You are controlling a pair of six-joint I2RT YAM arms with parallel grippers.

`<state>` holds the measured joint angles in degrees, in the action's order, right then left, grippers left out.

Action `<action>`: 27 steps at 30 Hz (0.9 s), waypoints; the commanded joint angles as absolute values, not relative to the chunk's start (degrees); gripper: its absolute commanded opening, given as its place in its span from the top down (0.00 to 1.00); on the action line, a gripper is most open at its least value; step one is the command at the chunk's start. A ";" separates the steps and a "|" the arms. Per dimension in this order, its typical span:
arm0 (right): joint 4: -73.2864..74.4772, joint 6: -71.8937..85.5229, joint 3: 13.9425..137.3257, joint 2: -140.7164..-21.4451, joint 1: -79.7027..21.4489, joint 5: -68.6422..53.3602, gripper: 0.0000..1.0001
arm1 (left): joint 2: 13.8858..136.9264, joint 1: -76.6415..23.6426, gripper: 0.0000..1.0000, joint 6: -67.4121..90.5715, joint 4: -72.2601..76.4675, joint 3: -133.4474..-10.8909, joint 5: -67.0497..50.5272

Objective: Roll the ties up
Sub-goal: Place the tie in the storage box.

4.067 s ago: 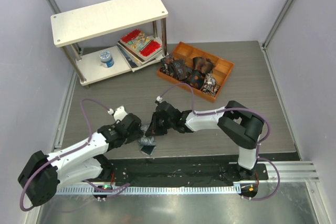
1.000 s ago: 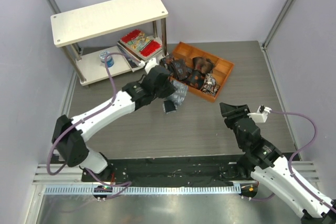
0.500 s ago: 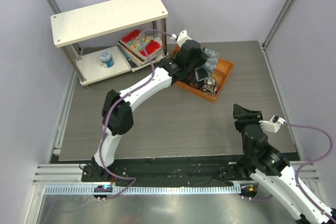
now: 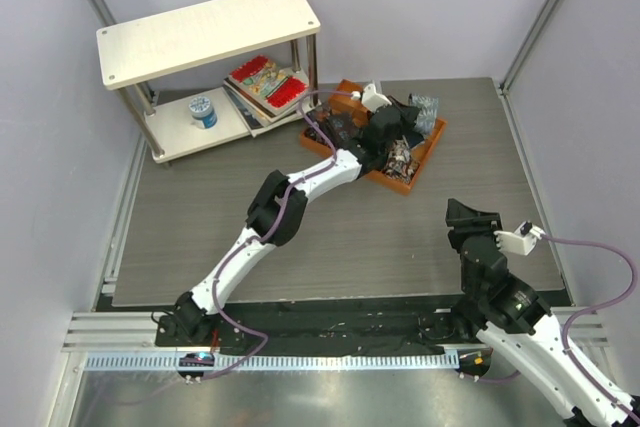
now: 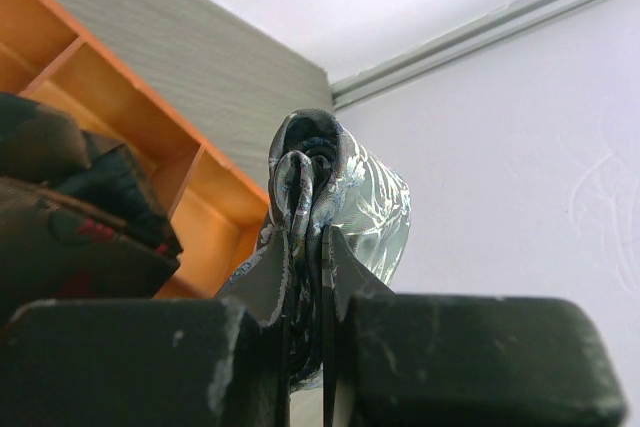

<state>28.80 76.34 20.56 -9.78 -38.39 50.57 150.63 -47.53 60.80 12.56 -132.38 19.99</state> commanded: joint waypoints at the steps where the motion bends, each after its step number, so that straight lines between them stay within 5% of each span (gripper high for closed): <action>1: 27.34 78.31 20.21 -11.33 -38.14 54.32 0.50 | 152.75 -48.51 1.00 58.89 27.65 -139.48 25.74; 11: 27.33 78.57 19.51 -11.08 -38.23 54.49 0.50 | 147.40 -49.04 1.00 58.27 37.87 -120.18 26.72; 22: 27.42 78.66 18.37 -9.49 -38.23 54.58 0.51 | 145.37 -50.71 1.00 48.70 38.42 -112.41 27.86; 27: 27.42 79.10 17.93 -9.14 -38.15 54.75 0.51 | 146.16 -50.97 0.92 47.37 36.39 -112.94 27.69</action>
